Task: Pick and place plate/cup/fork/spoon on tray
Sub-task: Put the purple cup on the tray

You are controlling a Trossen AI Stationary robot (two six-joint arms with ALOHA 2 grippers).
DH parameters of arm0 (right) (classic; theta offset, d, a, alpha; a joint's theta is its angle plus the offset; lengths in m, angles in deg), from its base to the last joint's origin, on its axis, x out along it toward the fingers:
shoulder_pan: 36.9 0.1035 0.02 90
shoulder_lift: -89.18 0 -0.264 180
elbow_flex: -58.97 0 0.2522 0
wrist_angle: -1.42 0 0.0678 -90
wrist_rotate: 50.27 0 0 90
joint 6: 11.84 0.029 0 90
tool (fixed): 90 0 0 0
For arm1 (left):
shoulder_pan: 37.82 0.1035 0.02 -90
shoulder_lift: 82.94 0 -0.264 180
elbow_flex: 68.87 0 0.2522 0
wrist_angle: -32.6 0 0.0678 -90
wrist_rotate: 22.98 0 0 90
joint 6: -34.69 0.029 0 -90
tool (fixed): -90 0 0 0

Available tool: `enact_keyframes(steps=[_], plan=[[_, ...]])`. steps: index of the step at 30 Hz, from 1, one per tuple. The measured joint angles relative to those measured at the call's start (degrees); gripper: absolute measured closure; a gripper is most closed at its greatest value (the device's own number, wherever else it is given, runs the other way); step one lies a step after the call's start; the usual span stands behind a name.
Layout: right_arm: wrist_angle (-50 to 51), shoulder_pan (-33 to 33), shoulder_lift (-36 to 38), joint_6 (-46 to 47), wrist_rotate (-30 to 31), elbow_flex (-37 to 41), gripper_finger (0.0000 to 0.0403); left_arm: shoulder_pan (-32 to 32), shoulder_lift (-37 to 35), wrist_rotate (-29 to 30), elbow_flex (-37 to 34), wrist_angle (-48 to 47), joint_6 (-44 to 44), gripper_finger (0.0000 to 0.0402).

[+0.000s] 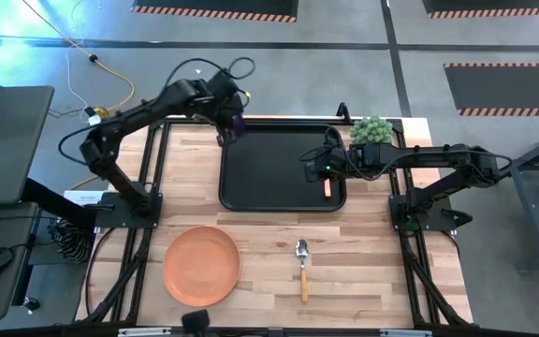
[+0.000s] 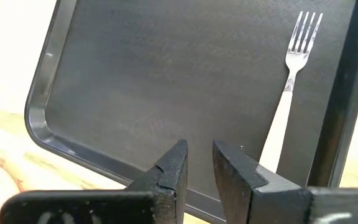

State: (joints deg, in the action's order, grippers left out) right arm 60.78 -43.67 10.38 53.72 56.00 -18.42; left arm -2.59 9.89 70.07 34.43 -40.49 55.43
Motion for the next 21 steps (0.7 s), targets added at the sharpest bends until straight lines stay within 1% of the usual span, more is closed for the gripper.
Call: enact_keyframes(steps=[2, 8, 13, 17, 21], plan=[[0.0, 0.0, 0.0, 0.0, 0.0, 0.0, 0.0336, -0.7, 1.2, -1.2, 0.0, -0.3, 1.0, 0.0399], [0.0, 0.0, 0.0, 0.0, -0.2, 0.0, 0.0336, -2.1, 5.0, -1.2, 0.0, -1.2, 2.2, 0.0399], [0.0, 0.0, 0.0, 0.0, -0.2, 0.0, 0.0336, -2.3, 5.6, -1.5, 0.0, -1.1, 2.4, 0.0398], [0.0, 0.0, 0.0, 0.0, 0.1, 0.0, 0.0336, -2.2, 5.7, -4.2, -0.4, 0.2, 2.0, 0.0398], [0.0, 0.0, 0.0, 0.0, 0.1, 0.0, 0.0336, -2.2, 6.1, -4.1, -0.6, 0.3, 1.9, 0.0398]])
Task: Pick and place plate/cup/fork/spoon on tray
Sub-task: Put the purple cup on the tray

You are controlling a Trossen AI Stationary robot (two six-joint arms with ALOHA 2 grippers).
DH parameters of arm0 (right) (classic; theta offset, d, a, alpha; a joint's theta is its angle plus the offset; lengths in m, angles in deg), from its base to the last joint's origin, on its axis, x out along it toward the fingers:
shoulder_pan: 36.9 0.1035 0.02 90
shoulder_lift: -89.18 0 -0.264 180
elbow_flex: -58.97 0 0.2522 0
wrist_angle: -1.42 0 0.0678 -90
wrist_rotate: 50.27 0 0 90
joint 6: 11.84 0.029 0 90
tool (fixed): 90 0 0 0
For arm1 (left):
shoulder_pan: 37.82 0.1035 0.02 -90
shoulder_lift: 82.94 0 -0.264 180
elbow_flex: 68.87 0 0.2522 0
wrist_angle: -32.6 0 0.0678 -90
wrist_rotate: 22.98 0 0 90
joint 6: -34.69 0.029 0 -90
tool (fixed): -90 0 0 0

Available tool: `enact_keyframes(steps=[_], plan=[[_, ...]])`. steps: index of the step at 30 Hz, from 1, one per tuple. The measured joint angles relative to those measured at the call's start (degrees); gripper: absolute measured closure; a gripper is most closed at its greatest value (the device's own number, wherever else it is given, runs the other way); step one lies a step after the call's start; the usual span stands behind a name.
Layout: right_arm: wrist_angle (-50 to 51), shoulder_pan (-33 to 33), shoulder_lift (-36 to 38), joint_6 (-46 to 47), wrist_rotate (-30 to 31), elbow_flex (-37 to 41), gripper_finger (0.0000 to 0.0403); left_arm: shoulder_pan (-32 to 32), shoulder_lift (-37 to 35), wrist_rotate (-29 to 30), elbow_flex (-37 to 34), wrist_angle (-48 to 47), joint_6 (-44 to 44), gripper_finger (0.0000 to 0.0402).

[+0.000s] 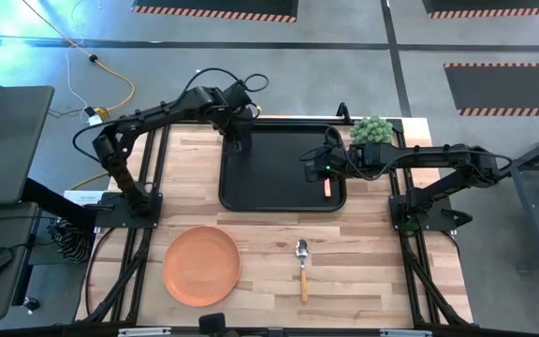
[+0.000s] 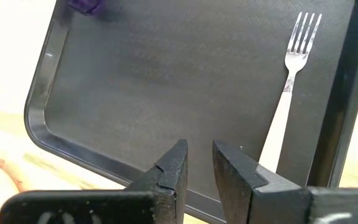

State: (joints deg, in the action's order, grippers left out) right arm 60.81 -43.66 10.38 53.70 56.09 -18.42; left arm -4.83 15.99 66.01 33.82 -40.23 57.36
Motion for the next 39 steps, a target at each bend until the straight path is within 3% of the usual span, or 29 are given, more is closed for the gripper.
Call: enact_keyframes(steps=[17, 39], plan=[[0.0, 0.0, 0.0, -1.4, 0.0, 0.0, 0.0336, 0.1, 2.7, 3.3, 0.0, 0.0, -1.6, 0.0398], [0.0, 0.0, 0.0, -1.5, 0.0, 0.0, 0.0336, 0.7, 2.7, 3.4, 0.0, 0.0, -1.6, 0.0388]])
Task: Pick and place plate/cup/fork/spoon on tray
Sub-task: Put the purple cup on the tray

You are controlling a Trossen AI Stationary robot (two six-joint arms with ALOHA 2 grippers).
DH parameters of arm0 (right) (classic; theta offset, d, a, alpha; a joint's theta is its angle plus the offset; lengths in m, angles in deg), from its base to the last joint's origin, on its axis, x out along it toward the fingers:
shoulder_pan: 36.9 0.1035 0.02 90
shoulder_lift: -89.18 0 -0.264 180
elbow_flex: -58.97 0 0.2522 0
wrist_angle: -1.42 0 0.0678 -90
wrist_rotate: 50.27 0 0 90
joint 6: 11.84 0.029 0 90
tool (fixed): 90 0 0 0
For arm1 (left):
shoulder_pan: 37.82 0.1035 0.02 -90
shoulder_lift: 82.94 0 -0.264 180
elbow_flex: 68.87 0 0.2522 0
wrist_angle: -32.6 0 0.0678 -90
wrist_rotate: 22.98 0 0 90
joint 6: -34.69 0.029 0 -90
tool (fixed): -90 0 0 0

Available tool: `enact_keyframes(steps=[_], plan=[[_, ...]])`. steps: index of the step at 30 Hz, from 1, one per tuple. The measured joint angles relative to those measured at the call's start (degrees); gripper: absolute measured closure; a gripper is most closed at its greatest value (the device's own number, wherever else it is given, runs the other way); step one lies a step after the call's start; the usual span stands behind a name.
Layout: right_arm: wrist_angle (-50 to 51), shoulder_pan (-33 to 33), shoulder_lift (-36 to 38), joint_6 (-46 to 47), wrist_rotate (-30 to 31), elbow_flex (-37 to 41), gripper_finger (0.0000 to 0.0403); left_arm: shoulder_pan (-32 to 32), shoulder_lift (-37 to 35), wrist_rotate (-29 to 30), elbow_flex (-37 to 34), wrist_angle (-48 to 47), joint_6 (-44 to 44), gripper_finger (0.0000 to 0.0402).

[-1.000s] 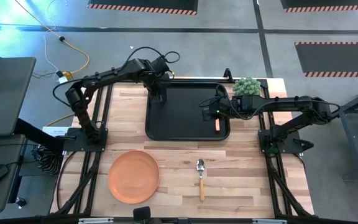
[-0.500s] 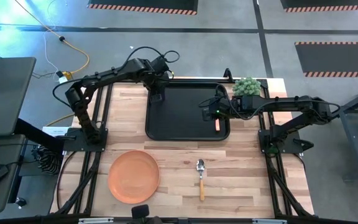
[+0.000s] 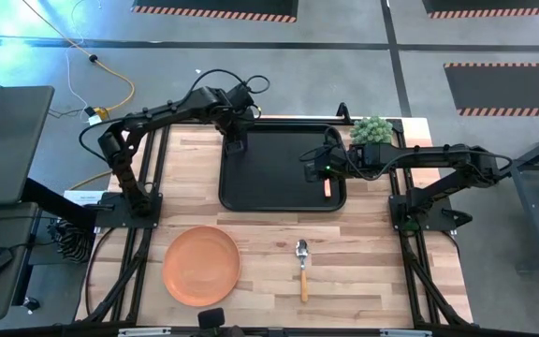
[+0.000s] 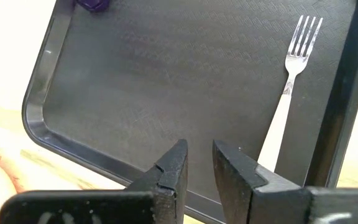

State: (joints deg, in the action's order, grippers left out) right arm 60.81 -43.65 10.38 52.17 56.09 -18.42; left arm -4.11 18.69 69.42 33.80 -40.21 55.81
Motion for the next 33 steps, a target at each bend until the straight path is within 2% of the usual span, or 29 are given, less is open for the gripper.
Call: enact_keyframes(steps=[11, 27, 33], plan=[[0.0, 0.0, 0.0, 0.0, 0.0, 0.0, 0.0336, 0.0, 0.0, 0.0, 0.0, 0.0, 0.0, 0.0385], [0.0, 0.0, 0.0, 0.0, 0.0, 0.0, 0.0336, 0.0, -0.1, 0.0, 0.0, 0.0, -1.3, 0.0329], [0.0, 0.0, 0.0, 0.0, 0.0, 0.0, 0.0336, 0.0, -0.1, 2.7, 1.7, -0.9, -1.5, 0.0319]])
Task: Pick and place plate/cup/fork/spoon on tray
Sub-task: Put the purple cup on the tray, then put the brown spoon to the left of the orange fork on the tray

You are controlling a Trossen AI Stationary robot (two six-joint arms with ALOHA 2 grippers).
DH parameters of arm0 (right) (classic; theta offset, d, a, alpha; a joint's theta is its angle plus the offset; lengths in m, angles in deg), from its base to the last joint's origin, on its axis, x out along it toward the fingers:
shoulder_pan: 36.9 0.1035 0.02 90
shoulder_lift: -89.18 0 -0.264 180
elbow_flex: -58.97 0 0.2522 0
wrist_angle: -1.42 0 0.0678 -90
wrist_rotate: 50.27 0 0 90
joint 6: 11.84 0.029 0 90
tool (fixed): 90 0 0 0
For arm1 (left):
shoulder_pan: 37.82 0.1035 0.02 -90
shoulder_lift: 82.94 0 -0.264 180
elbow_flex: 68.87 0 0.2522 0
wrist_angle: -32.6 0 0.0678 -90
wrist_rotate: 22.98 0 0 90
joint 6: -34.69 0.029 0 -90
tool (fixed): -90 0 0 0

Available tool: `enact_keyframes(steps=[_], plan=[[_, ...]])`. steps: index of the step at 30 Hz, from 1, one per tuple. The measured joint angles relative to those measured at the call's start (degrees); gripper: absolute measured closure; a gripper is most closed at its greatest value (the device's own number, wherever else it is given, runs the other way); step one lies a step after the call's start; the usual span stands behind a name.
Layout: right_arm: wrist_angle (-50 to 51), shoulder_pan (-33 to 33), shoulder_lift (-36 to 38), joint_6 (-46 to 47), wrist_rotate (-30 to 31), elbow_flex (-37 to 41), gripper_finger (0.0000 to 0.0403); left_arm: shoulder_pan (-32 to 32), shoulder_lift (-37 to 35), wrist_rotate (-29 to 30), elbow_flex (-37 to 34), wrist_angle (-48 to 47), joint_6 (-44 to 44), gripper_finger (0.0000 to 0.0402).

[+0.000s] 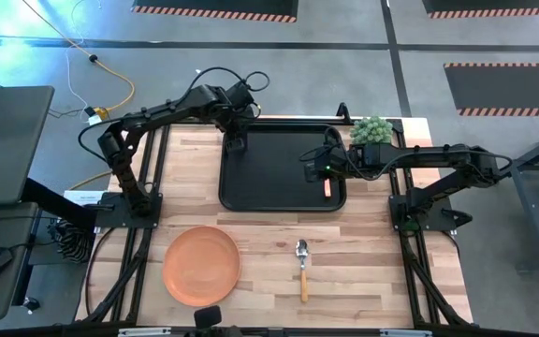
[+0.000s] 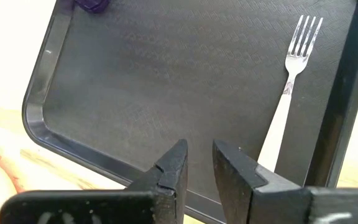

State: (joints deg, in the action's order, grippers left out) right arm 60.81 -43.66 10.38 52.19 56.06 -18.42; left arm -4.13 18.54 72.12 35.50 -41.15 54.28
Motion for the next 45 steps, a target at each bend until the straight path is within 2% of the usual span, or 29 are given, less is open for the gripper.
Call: enact_keyframes(steps=[17, 21, 28, 35, 39, 45], plan=[[0.0, 0.0, 0.0, 0.0, 0.0, 0.0, 0.0336, 0.0, -0.1, -1.5, 6.6, -7.4, -1.6, 0.0316], [0.0, 0.0, 0.0, 0.3, -0.5, 0.0, 0.0336, 0.0, -0.1, -1.5, 10.1, -11.8, -2.0, 0.0316], [0.0, 0.5, 0.0, 3.7, -3.8, 0.0, 0.0336, 0.0, -0.2, -1.6, 18.5, -22.1, -8.4, 0.0316], [0.0, 3.6, 0.0, 8.7, -4.2, 0.0, 0.0336, -0.4, -5.1, -6.4, 18.8, -29.0, -11.7, 0.0316], [0.0, 6.1, 0.0, 13.1, -4.6, 0.0, 0.0336, -1.3, -9.1, -6.5, 18.8, -28.7, -12.9, 0.0316], [0.0, 11.0, 0.0, 19.7, -9.0, 0.0, 0.0336, -2.6, -15.0, -6.5, 18.8, -28.7, -14.9, 0.0316]])
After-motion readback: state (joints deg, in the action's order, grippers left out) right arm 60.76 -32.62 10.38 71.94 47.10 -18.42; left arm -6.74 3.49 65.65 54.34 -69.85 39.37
